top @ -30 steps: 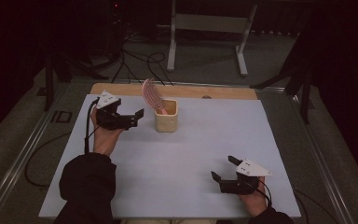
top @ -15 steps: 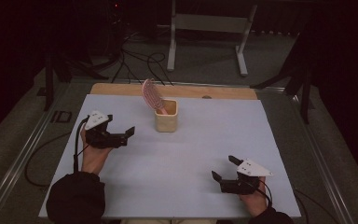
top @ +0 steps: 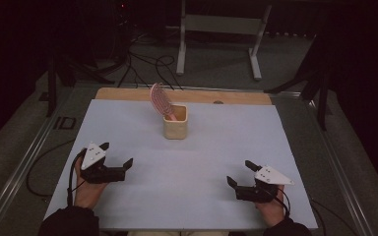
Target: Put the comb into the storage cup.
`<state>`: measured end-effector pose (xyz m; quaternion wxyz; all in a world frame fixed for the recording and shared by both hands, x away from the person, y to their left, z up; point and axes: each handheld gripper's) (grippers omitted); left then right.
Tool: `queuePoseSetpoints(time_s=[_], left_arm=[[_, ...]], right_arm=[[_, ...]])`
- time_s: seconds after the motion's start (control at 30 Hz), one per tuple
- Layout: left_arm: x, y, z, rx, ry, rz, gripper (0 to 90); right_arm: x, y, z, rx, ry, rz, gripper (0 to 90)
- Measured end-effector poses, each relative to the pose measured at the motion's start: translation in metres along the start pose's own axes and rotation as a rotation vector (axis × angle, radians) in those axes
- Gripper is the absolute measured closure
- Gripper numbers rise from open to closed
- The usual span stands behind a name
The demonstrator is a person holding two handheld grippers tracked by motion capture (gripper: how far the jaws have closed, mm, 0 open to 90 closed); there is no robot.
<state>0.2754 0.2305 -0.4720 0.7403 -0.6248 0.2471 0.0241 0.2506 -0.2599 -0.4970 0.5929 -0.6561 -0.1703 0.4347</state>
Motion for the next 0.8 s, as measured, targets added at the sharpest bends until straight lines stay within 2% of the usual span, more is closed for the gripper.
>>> queuePoseSetpoints(time_s=[0.03,0.13,0.27,0.37,0.63,0.8], left_arm=[[0.000,0.000,0.000,0.000,0.000,0.000,0.3],[-0.014,0.012,0.007,-0.033,-0.033,-0.033,0.3],[-0.024,0.021,0.012,-0.042,-0.059,-0.053,0.3],[-0.026,0.025,0.014,-0.036,-0.069,-0.055,0.3],[-0.030,0.031,0.019,-0.070,-0.072,-0.054,0.3],[-0.029,0.032,0.018,-0.067,-0.077,-0.049,0.3]], right_arm=[[0.000,-0.001,0.000,-0.001,0.001,-0.002,11.3],[0.000,-0.002,-0.001,0.000,0.007,-0.008,11.3],[0.000,-0.001,-0.002,-0.010,0.021,-0.003,11.3],[-0.001,-0.001,-0.002,-0.008,0.026,-0.010,11.3],[-0.005,0.001,-0.005,-0.002,0.049,-0.013,11.3],[-0.006,0.002,-0.006,0.005,0.054,-0.010,11.3]])
Point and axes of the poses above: each handheld gripper's, and its own axes: x roughly forward along the jaws, y roughly out of its underside, z roughly to its left, and after that the axes turned 13 degrees about -y, right-handed
